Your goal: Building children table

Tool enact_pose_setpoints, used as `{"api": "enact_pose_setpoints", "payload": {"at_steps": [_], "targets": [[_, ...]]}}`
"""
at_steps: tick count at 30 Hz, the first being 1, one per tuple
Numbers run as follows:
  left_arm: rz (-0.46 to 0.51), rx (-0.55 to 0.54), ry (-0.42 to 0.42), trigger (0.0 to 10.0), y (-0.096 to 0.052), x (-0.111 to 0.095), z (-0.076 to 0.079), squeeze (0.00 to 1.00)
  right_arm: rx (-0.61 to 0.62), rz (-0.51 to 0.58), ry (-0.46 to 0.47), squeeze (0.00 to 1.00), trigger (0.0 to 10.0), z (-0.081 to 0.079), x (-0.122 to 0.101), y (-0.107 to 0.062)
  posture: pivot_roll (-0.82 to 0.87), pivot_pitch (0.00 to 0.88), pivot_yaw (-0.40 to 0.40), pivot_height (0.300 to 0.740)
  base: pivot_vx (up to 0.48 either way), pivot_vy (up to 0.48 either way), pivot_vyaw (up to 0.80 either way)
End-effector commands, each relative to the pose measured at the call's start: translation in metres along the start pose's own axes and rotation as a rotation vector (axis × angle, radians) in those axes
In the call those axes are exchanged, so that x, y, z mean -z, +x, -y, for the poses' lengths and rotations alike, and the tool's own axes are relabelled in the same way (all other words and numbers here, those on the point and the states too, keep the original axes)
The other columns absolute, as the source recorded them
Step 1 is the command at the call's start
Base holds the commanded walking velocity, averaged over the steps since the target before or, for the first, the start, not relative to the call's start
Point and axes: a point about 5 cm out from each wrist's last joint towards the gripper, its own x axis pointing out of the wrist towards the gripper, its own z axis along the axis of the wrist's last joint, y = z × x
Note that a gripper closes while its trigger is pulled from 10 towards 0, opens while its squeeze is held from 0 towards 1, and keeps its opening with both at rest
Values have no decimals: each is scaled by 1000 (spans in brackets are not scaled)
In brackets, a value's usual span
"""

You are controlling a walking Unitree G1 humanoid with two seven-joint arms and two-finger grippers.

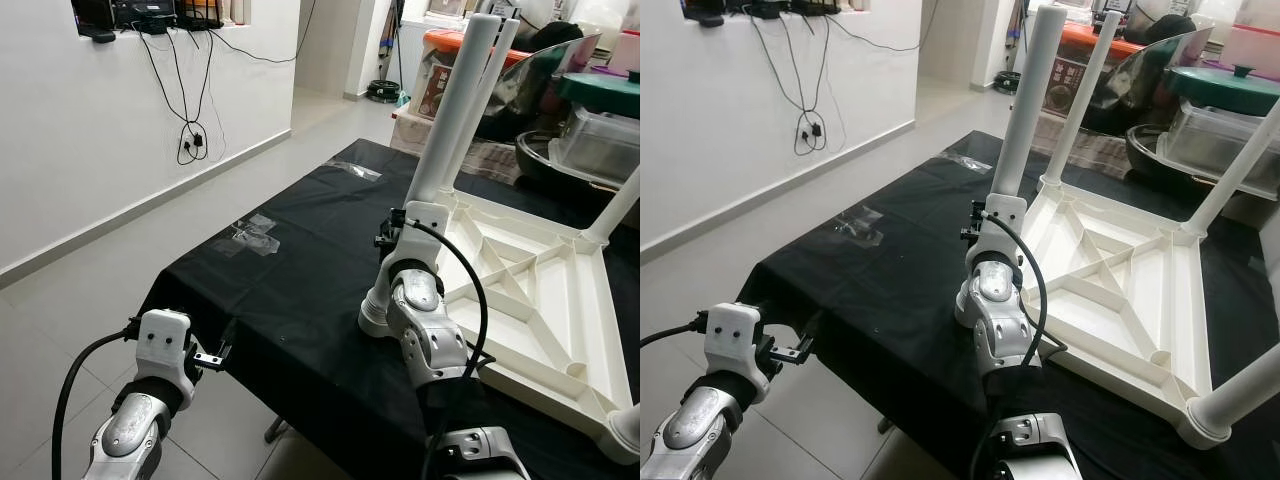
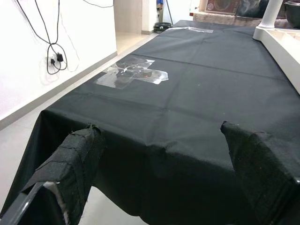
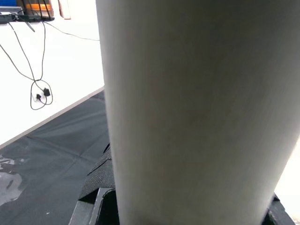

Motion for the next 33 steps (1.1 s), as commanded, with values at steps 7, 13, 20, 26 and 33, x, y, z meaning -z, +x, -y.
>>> {"api": "enact_pose_setpoints", "payload": {"at_steps": [7,13,20,26,33], "targets": [[0,20,-9,10000,2,1,4,0,41,-115,-8,424,10000,11,23,-2,90,0,-97,740,0,0,0],[-1,23,-8,10000,2,2,5,0,45,-105,0,1000,10000,13,22,-3,90,0,-97,740,0,0,0],[-2,25,-8,10000,2,2,5,0,42,-74,16,1000,10000,12,14,-2,89,0,-95,740,0,0,0],[-2,26,-8,10000,2,2,5,0,30,-44,26,1000,10000,12,5,-1,87,0,-94,740,0,0,0],[-2,29,-8,10000,2,2,5,0,26,-31,38,1000,10000,12,-1,0,85,0,-90,740,0,0,0]]}}
